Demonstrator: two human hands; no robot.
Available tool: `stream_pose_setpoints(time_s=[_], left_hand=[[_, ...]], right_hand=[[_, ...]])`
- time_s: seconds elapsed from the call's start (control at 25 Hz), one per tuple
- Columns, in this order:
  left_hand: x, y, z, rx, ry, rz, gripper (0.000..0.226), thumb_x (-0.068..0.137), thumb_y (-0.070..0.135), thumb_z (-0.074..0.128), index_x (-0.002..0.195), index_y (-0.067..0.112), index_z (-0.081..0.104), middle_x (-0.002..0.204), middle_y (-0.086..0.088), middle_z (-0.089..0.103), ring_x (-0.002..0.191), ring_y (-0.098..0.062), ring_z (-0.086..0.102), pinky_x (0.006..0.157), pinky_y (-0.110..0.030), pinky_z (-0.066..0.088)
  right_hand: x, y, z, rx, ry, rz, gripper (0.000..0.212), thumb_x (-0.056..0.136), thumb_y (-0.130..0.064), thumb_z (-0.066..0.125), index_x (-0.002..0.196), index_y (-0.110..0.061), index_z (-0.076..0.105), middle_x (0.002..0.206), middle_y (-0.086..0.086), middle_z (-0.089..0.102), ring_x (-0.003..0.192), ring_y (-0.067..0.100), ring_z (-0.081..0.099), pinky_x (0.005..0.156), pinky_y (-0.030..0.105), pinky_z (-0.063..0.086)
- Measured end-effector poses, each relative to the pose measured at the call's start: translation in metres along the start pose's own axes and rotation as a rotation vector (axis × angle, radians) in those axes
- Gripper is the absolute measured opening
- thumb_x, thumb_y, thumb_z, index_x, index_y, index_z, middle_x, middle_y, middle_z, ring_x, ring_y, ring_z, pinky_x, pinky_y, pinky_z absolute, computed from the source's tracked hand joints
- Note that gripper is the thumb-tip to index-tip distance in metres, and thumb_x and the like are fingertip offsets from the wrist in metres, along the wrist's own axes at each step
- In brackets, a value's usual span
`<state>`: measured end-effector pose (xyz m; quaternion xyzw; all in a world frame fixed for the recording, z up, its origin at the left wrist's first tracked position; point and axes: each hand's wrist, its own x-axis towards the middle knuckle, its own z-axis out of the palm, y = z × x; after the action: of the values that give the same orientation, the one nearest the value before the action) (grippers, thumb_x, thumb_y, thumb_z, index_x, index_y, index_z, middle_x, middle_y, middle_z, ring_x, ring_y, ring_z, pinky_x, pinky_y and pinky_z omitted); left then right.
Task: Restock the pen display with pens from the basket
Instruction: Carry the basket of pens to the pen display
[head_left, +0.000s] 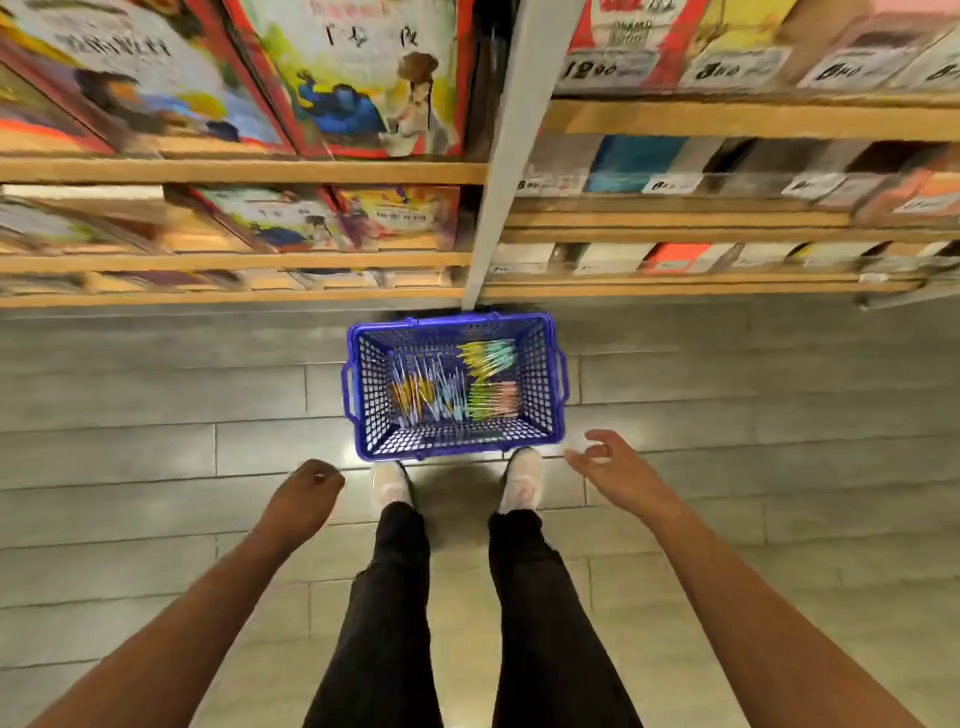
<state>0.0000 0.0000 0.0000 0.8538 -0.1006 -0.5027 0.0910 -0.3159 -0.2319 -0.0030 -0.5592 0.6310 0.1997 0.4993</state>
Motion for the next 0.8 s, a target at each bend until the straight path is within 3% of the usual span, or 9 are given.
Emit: stream_pose_setpoints(time_s=[0.08, 0.16, 0.28, 0.4, 0.52, 0.6, 0.72, 0.8], left_hand=[[0.076, 0.002, 0.026, -0.004, -0.012, 0.005, 0.019, 0.099, 0.018, 0.057, 0.113, 0.007, 0.065, 0.113, -0.017, 0.071, 0.101, -0.036, 0.067, 0.092, -0.043, 0.053], [0.151, 0.0, 0.048, 0.013, 0.016, 0.023, 0.022, 0.096, 0.015, 0.059, 0.116, 0.006, 0.065, 0.119, -0.018, 0.07, 0.107, -0.038, 0.066, 0.092, -0.042, 0.052], [0.242, -0.021, 0.08, -0.044, 0.143, -0.03, 0.043, 0.09, 0.018, 0.067, 0.131, 0.009, 0.056, 0.128, -0.018, 0.065, 0.113, -0.039, 0.063, 0.094, -0.043, 0.051], [0.315, -0.049, 0.106, -0.088, 0.289, -0.115, 0.066, 0.085, 0.024, 0.074, 0.141, 0.012, 0.043, 0.138, -0.022, 0.054, 0.121, -0.041, 0.056, 0.102, -0.049, 0.047], [0.359, -0.071, 0.125, -0.215, 0.307, -0.146, 0.071, 0.083, 0.028, 0.077, 0.142, 0.014, 0.039, 0.127, -0.018, 0.062, 0.111, -0.038, 0.062, 0.096, -0.047, 0.051], [0.378, -0.081, 0.134, -0.268, 0.328, -0.116, 0.058, 0.082, 0.03, 0.08, 0.129, 0.017, 0.049, 0.111, -0.009, 0.067, 0.097, -0.032, 0.066, 0.087, -0.044, 0.054], [0.397, -0.088, 0.144, -0.344, 0.346, -0.089, 0.039, 0.08, 0.03, 0.083, 0.105, 0.015, 0.056, 0.087, 0.001, 0.062, 0.08, -0.026, 0.064, 0.069, -0.035, 0.052], [0.4, -0.084, 0.146, -0.4, 0.348, -0.091, 0.035, 0.081, 0.028, 0.082, 0.102, 0.012, 0.057, 0.082, 0.001, 0.061, 0.076, -0.026, 0.062, 0.066, -0.031, 0.049]], right_hand=[[0.073, 0.004, 0.022, 0.071, 0.025, -0.036, 0.061, 0.085, -0.048, 0.075, 0.134, -0.022, 0.051, 0.122, -0.001, 0.062, 0.099, 0.015, 0.064, 0.069, 0.02, 0.047], [0.143, 0.01, 0.042, 0.074, 0.045, -0.041, 0.063, 0.085, -0.039, 0.078, 0.137, -0.017, 0.049, 0.122, -0.001, 0.06, 0.101, 0.018, 0.063, 0.074, 0.024, 0.049], [0.237, 0.035, 0.073, -0.004, 0.136, -0.044, 0.077, 0.08, -0.028, 0.084, 0.143, -0.011, 0.042, 0.13, 0.006, 0.052, 0.118, 0.029, 0.058, 0.093, 0.033, 0.047], [0.312, 0.058, 0.094, -0.108, 0.274, 0.022, 0.097, 0.076, -0.033, 0.085, 0.151, -0.01, 0.029, 0.148, 0.015, 0.04, 0.135, 0.032, 0.044, 0.113, 0.041, 0.038], [0.357, 0.074, 0.112, 0.032, 0.428, 0.081, 0.083, 0.075, -0.033, 0.085, 0.14, -0.011, 0.039, 0.136, 0.012, 0.054, 0.119, 0.03, 0.058, 0.1, 0.038, 0.048], [0.376, 0.082, 0.116, 0.089, 0.52, 0.113, 0.066, 0.075, -0.032, 0.084, 0.128, -0.011, 0.05, 0.123, 0.01, 0.064, 0.102, 0.028, 0.064, 0.084, 0.033, 0.05], [0.394, 0.09, 0.116, 0.198, 0.484, 0.131, 0.042, 0.077, -0.027, 0.082, 0.111, -0.013, 0.061, 0.107, 0.009, 0.071, 0.086, 0.026, 0.066, 0.077, 0.033, 0.053], [0.393, 0.092, 0.113, 0.25, 0.493, 0.097, 0.032, 0.077, -0.024, 0.082, 0.1, -0.018, 0.06, 0.092, 0.002, 0.071, 0.082, 0.026, 0.068, 0.073, 0.034, 0.055]])
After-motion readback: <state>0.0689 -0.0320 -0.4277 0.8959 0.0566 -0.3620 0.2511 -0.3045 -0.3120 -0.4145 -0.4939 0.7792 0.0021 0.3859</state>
